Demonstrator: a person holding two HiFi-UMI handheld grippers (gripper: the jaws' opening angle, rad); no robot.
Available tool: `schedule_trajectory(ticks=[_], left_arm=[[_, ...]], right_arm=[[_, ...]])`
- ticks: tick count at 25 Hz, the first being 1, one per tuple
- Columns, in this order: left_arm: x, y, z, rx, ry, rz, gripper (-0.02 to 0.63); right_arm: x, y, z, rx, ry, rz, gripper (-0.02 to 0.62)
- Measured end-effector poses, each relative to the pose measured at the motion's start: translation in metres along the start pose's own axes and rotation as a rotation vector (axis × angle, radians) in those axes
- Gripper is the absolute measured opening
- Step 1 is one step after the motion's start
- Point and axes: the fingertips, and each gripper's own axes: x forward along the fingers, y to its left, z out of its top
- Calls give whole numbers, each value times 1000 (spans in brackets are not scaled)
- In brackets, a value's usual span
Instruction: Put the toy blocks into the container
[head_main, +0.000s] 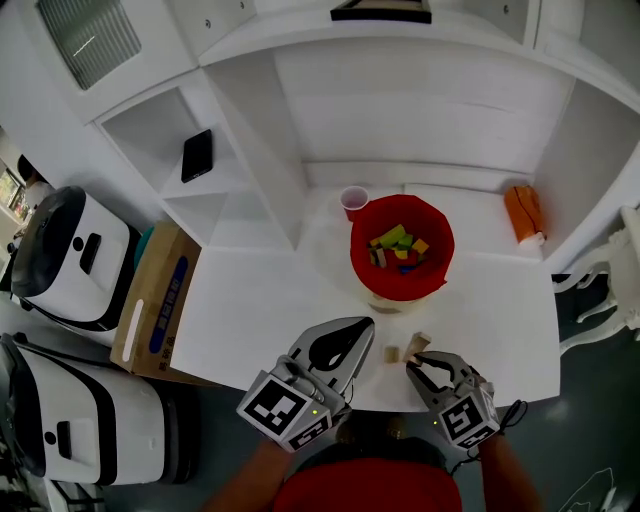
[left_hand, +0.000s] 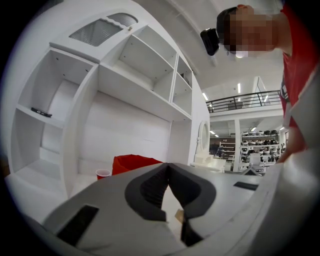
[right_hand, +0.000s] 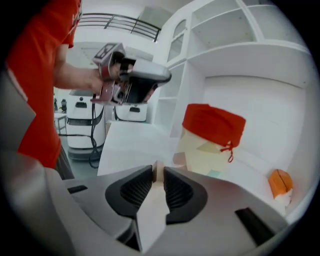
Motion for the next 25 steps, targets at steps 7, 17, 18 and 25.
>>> schedule_trajectory(ticks=[7, 17, 18, 25], left_arm=[[15, -6, -1, -10, -18, -34, 17], [25, -2, -3, -13, -11, -34, 17], [24, -2, -5, -17, -4, -31, 17], [20, 0, -20, -51, 44, -33, 17]], right_arm=[[-67, -43, 93, 179, -280, -129, 100], [-30, -127, 174, 186, -417, -125, 104], [-22, -133, 177, 200, -414, -116, 110], [-23, -137, 187, 222, -445, -95, 158]])
